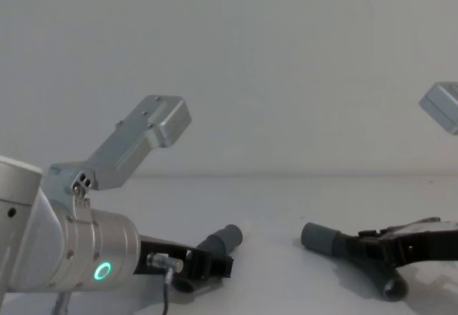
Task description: Use both hands to pick up one end of the pipe from the table, align the ends, and insert them.
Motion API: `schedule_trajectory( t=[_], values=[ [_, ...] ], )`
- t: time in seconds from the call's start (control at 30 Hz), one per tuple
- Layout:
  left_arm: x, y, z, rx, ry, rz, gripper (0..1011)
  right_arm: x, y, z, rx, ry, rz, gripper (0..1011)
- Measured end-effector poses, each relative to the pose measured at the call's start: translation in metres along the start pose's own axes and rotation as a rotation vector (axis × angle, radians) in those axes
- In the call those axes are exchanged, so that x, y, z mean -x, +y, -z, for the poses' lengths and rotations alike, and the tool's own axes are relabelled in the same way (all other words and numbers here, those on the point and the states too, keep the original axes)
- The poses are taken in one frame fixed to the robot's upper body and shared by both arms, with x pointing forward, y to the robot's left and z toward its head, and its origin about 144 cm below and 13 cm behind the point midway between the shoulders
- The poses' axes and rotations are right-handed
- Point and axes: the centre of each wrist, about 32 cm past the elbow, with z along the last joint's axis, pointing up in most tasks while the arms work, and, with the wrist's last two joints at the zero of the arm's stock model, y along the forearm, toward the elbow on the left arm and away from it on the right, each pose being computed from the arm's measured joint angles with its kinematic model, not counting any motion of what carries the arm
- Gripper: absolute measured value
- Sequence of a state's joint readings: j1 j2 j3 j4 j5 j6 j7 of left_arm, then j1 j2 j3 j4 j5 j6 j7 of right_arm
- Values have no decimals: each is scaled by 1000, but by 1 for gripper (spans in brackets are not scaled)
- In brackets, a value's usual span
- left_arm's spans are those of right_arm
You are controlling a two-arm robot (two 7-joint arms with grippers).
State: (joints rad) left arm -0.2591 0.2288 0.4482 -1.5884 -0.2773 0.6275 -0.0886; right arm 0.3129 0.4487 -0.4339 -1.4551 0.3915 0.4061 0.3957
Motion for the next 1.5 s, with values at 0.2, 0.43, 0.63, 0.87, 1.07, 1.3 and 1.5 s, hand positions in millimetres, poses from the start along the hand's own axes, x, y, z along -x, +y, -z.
schedule_trajectory(
  t=[0.2, 0.43, 0.63, 0.87, 1.07, 1.3, 1.5],
  values=[
    [0, 0, 0, -1, 0, 2, 926, 0, 0, 0, 0, 0, 0, 226],
    [0, 0, 0, -2, 0, 3, 1000, 0, 0, 0, 0, 0, 0, 226],
    [0, 0, 0, -2, 0, 3, 993, 0, 0, 0, 0, 0, 0, 226],
    [0, 0, 0, -2, 1, 2, 926, 0, 0, 0, 0, 0, 0, 226],
    [0, 0, 0, -2, 1, 1, 886, 0, 0, 0, 0, 0, 0, 226],
    [0, 0, 0, -2, 1, 0, 847, 0, 0, 0, 0, 0, 0, 226],
    [0, 0, 0, -2, 0, -1, 817, 0, 0, 0, 0, 0, 0, 226]
  ],
)
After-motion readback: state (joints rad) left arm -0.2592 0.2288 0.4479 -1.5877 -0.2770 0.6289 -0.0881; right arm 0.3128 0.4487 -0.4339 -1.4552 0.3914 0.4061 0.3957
